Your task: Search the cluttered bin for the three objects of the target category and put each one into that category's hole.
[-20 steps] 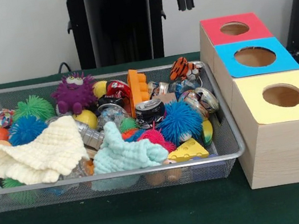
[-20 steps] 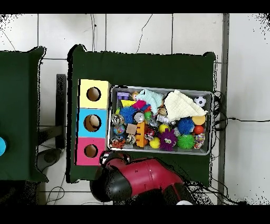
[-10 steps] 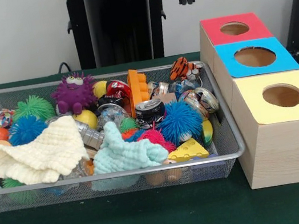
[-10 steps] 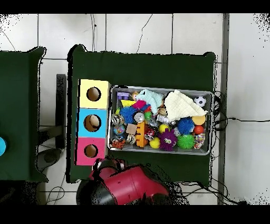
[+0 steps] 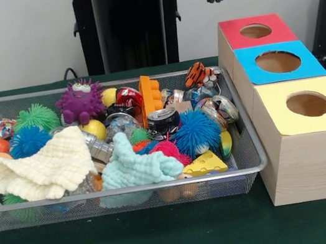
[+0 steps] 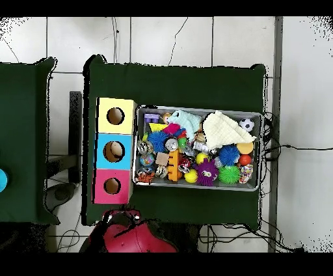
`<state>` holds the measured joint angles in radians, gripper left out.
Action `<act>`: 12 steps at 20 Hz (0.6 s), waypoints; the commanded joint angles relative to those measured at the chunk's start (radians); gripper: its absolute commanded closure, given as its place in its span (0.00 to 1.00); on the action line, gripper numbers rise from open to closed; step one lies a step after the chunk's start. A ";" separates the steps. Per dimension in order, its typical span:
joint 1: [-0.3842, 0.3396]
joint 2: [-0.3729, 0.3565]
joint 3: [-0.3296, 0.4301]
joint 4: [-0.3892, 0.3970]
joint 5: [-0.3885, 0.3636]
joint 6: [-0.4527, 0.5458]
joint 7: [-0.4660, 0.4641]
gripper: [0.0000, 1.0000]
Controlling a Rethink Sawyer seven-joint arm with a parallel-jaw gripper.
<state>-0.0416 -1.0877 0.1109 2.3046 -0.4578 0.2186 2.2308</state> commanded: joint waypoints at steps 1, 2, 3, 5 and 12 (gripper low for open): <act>-0.004 0.106 -0.128 -0.023 0.038 -0.125 0.221 1.00; 0.004 0.119 -0.138 -0.023 0.041 -0.150 0.217 1.00; 0.005 0.126 -0.141 -0.021 0.046 -0.163 0.208 1.00; 0.012 0.151 -0.155 -0.023 0.049 -0.207 0.194 1.00; -0.074 0.225 -0.110 -0.041 0.032 -0.269 0.122 1.00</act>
<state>-0.0489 -0.9618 0.0011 2.3040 -0.4375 0.0033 2.2312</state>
